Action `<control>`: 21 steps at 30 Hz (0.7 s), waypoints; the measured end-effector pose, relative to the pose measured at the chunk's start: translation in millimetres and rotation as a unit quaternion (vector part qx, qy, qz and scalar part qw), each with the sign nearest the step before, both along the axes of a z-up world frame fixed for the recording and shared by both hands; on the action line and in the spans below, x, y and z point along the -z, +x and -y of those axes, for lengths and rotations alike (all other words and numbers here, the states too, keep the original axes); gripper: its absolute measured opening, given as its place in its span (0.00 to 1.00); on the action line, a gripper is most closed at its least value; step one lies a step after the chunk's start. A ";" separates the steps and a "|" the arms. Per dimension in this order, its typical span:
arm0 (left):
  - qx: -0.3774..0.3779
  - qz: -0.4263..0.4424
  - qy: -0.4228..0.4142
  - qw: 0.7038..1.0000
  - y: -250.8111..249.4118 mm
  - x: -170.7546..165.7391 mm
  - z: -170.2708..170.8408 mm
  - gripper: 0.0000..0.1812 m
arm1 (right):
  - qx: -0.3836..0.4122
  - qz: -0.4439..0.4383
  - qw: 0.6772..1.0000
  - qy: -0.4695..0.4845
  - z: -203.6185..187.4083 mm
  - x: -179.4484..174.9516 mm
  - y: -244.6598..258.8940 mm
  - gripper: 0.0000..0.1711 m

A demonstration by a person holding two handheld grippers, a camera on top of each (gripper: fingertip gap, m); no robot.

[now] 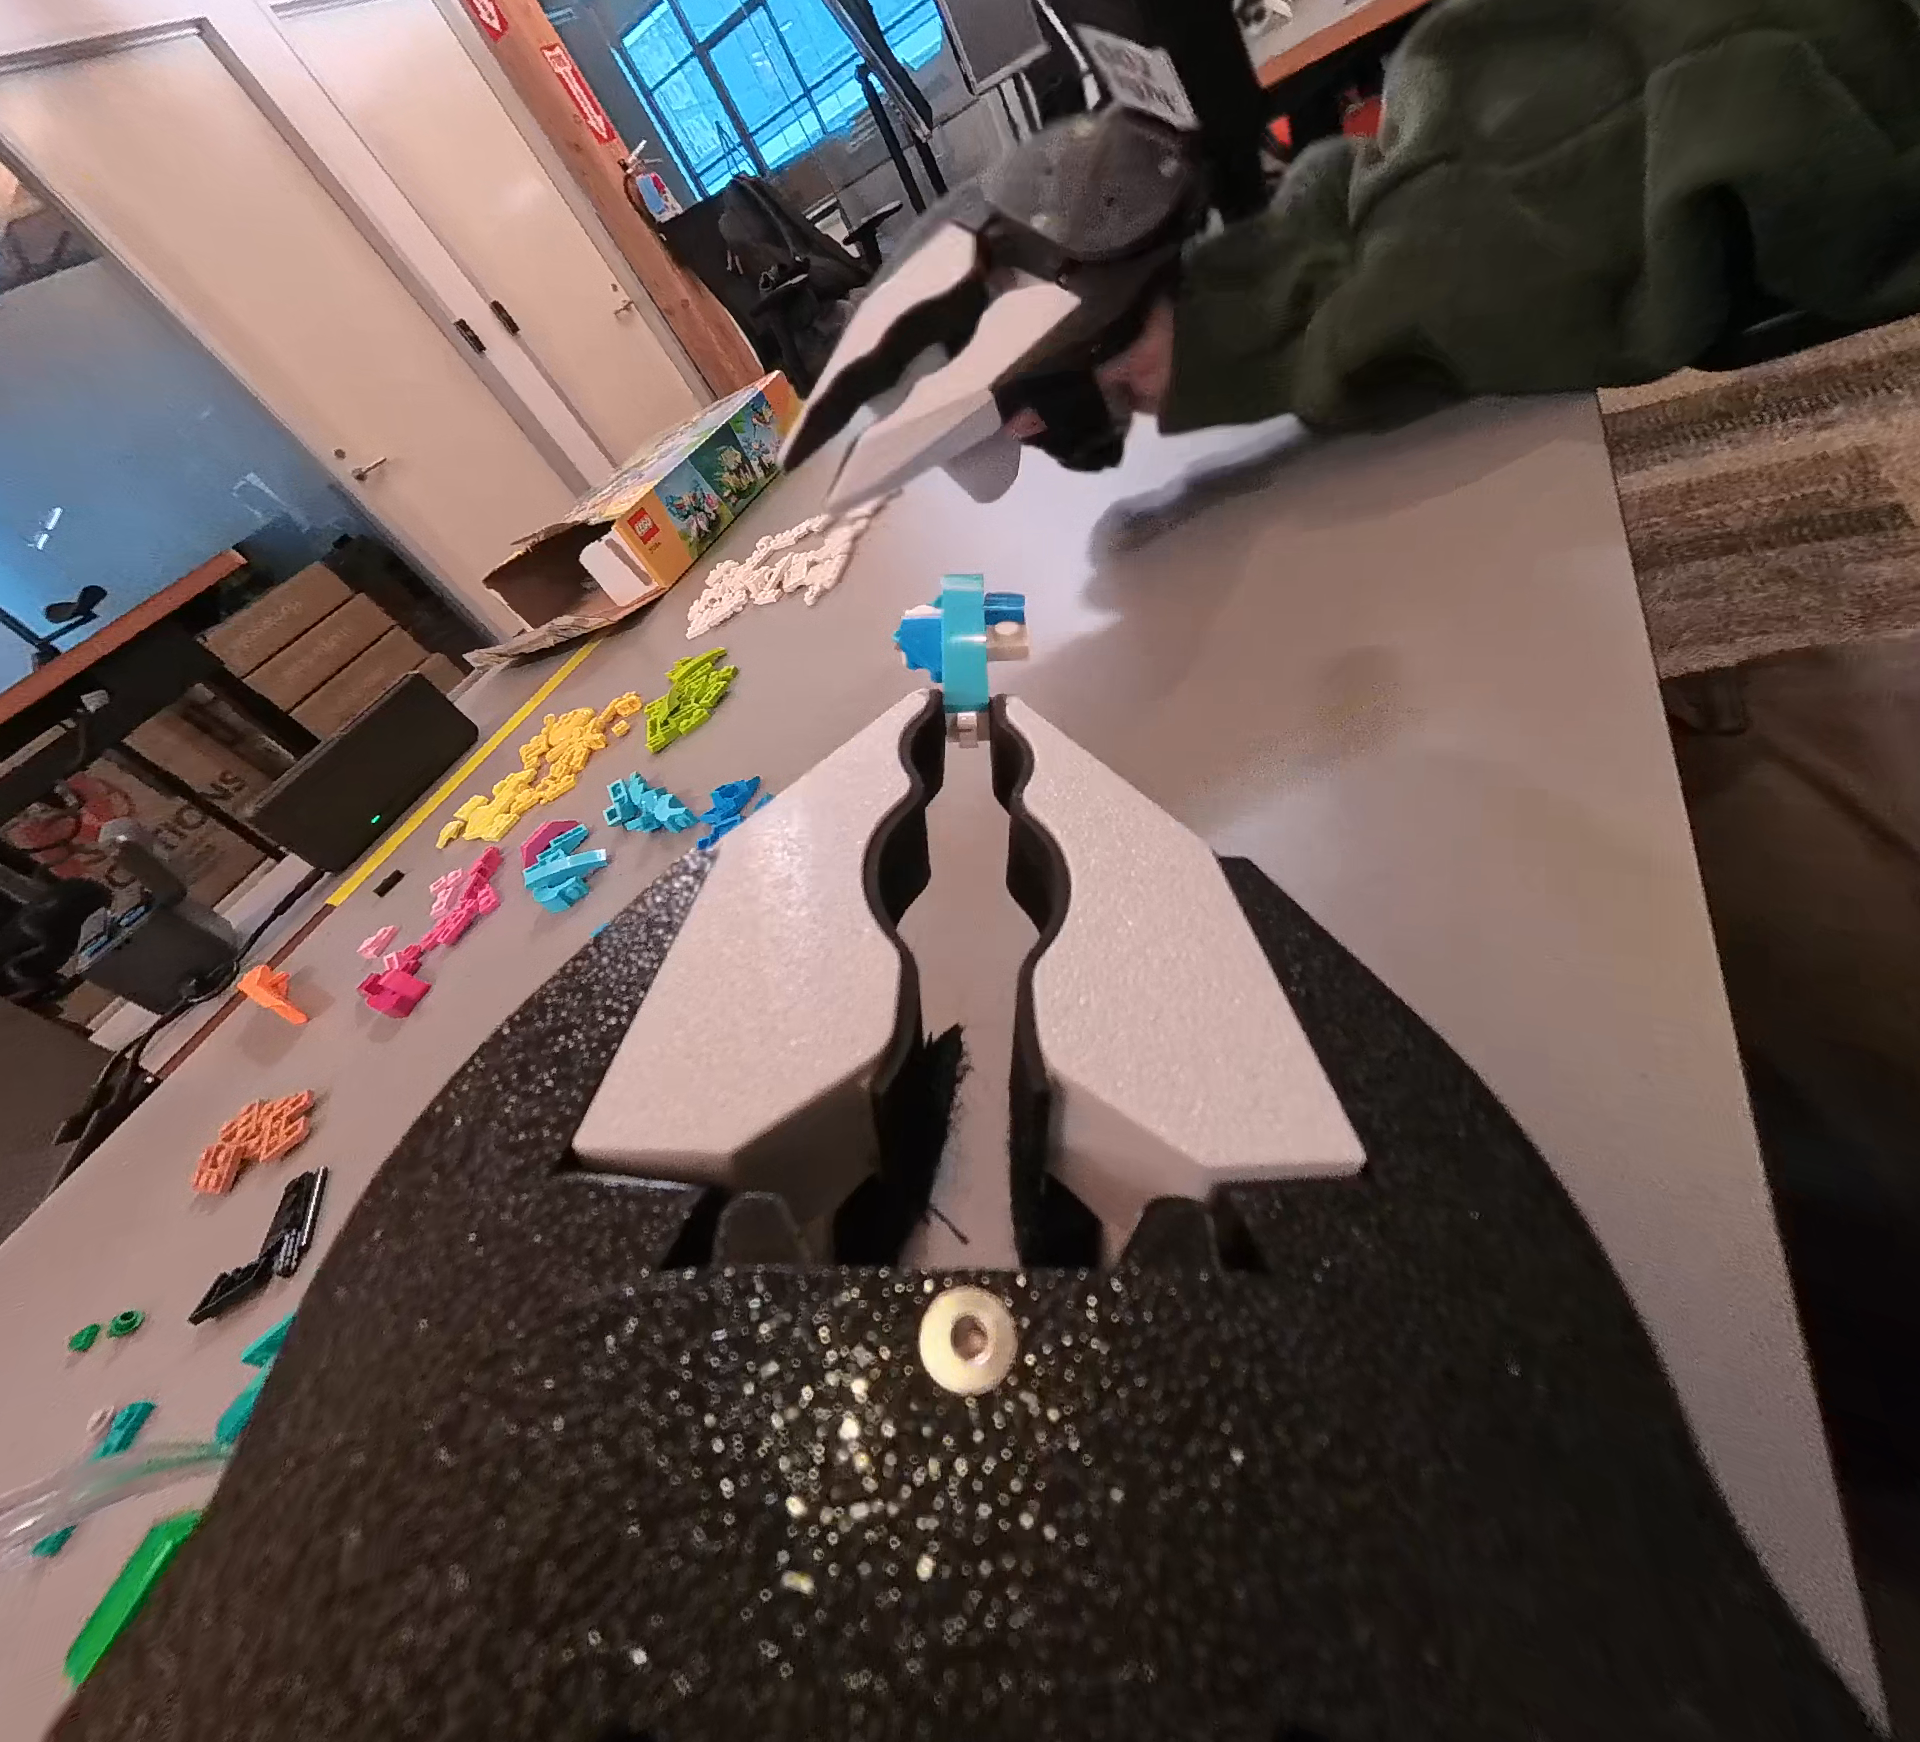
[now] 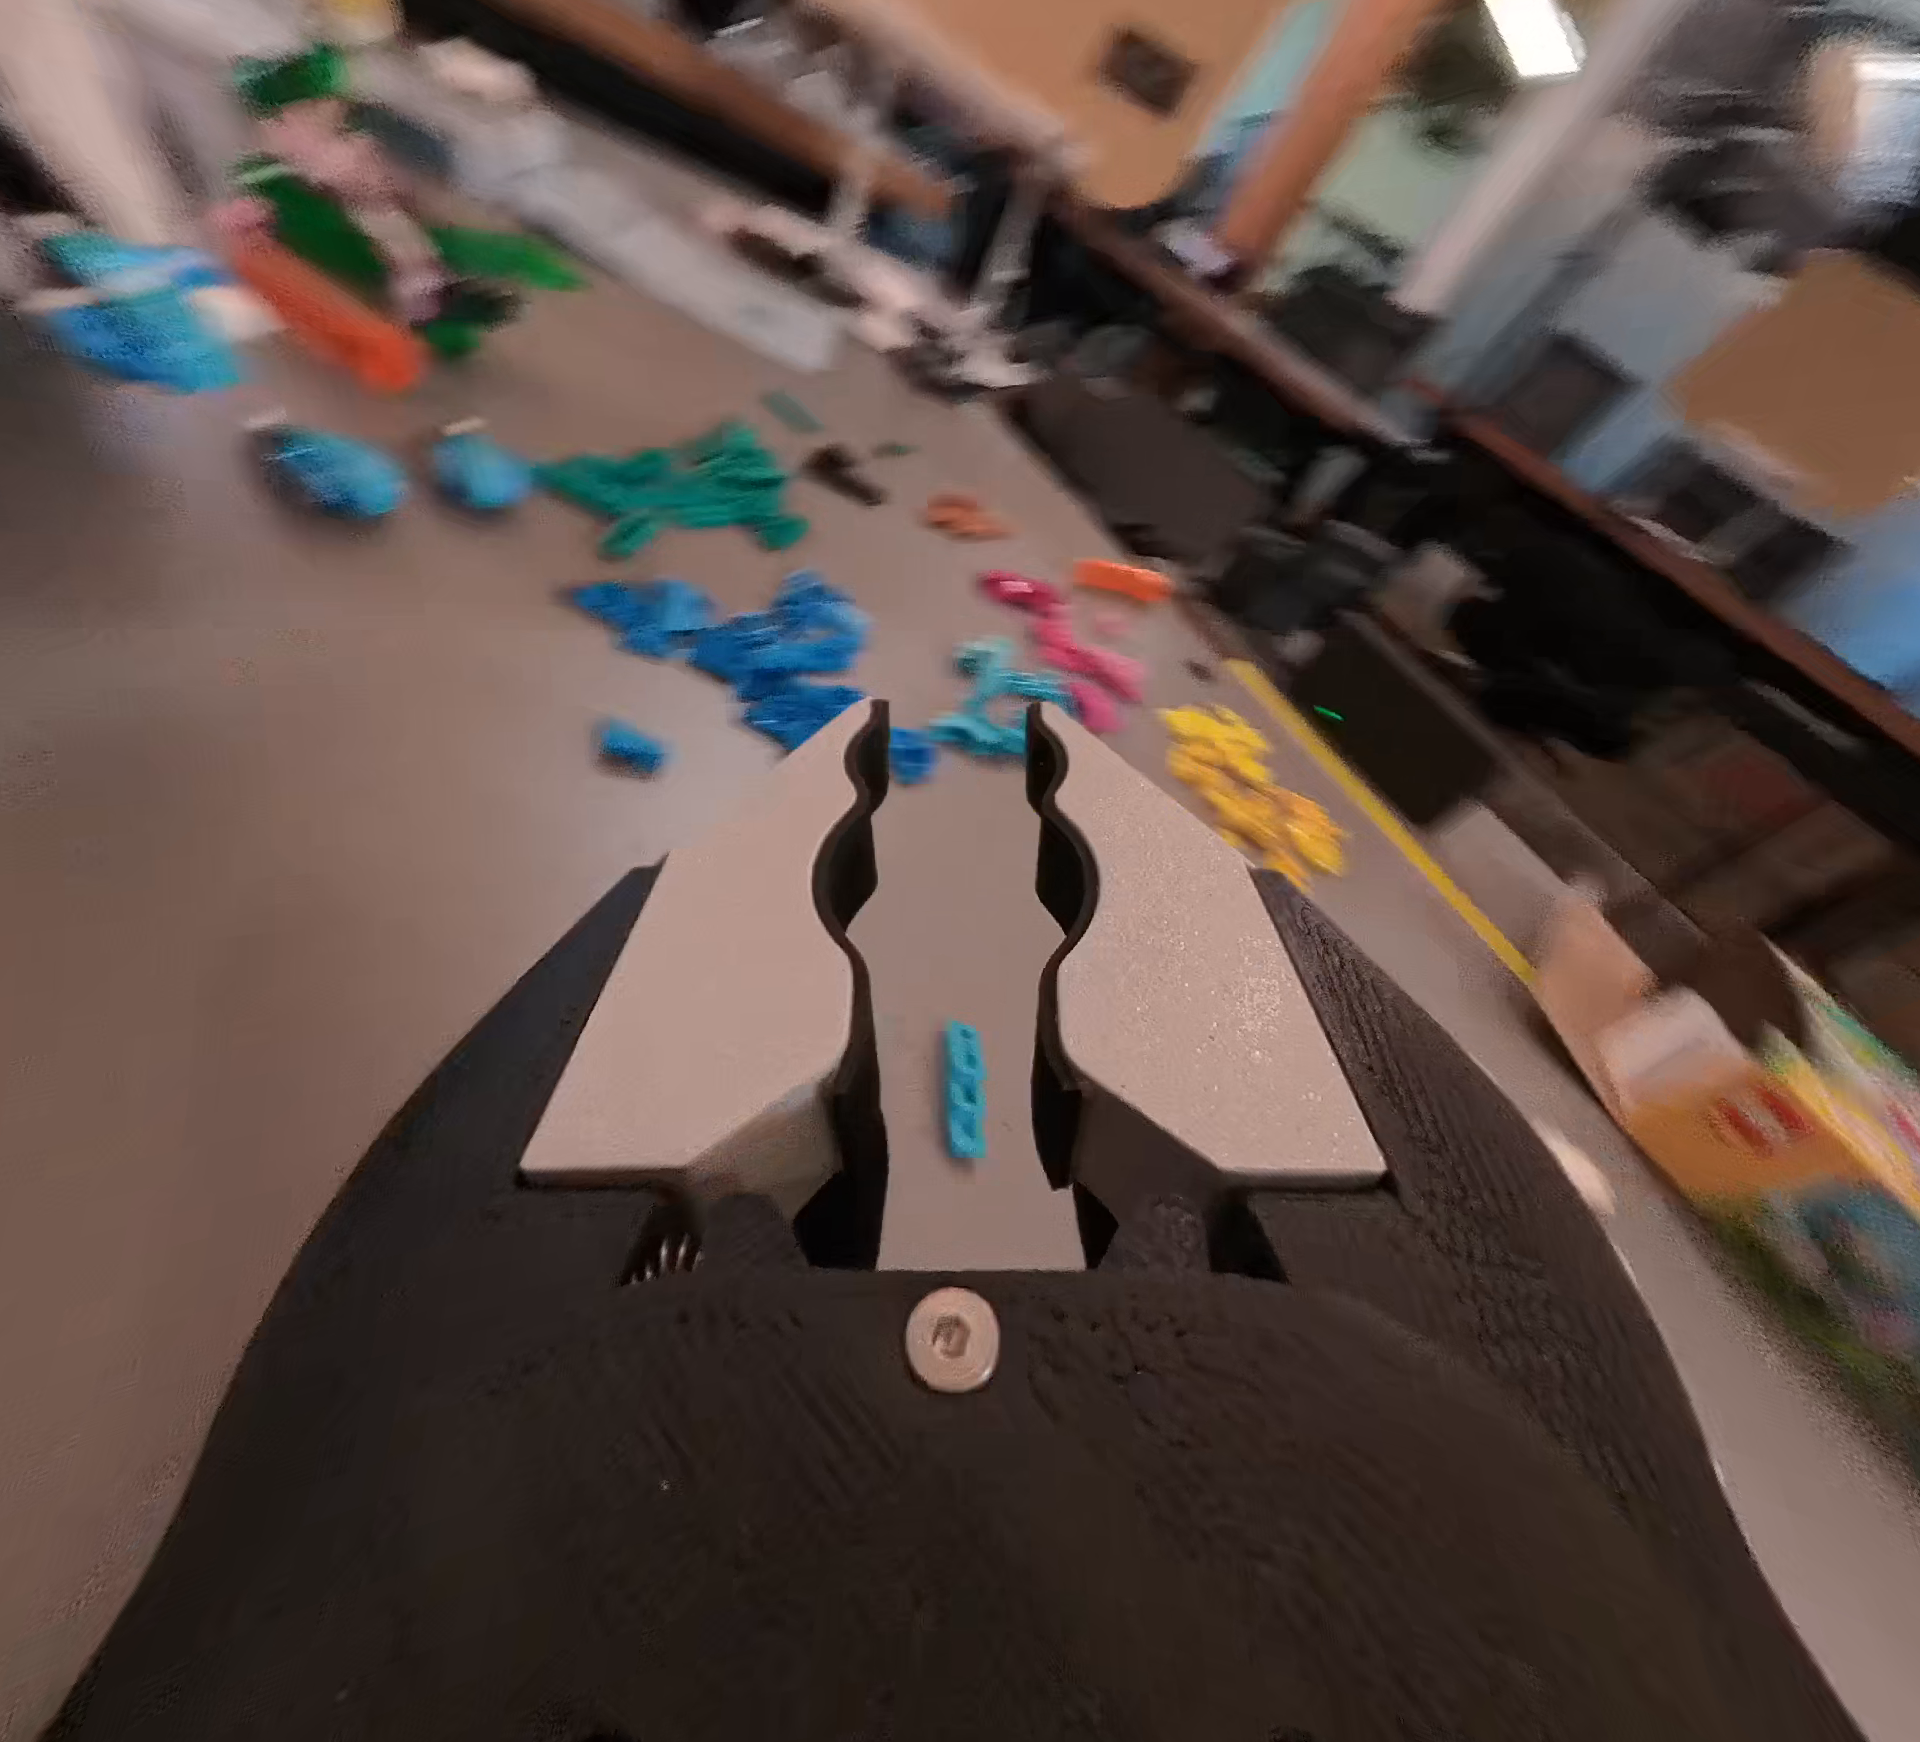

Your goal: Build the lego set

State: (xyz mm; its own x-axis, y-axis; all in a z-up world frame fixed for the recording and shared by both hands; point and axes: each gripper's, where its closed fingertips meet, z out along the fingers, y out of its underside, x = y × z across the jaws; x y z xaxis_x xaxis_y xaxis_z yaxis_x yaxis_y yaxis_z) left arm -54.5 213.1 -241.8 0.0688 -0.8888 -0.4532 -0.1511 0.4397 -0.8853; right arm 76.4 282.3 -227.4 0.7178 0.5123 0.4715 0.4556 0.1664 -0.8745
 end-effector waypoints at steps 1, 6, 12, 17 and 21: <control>0.003 -0.004 0.004 1.000 0.5 1.4 1.4 0.03 | -0.049 0.044 0.998 -0.023 5.6 5.2 -19.6 0.14; 0.014 -0.022 0.019 0.999 3.3 7.2 6.5 0.03 | -0.241 0.266 0.918 -0.167 9.7 39.3 -86.5 0.10; 0.017 -0.022 0.020 0.999 3.2 7.5 7.6 0.03 | -0.327 0.453 0.788 -0.259 -18.5 73.7 -100.4 0.09; 0.019 -0.018 0.018 0.999 1.8 6.5 8.9 0.03 | -0.364 0.529 0.717 -0.272 -22.2 86.9 -103.4 0.09; 0.019 -0.012 0.012 1.000 -0.1 4.4 8.8 0.03 | -0.375 0.547 0.696 -0.273 -25.3 88.3 -106.0 0.08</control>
State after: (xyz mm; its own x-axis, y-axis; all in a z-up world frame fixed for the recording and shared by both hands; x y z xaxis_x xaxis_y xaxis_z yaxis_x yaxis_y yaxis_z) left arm -54.6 204.3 -246.2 0.0249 -0.8789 -0.4763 -0.1550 0.4673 -0.8704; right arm -29.6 307.6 -315.7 -0.4857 0.8667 0.1137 0.8626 0.4963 -0.0978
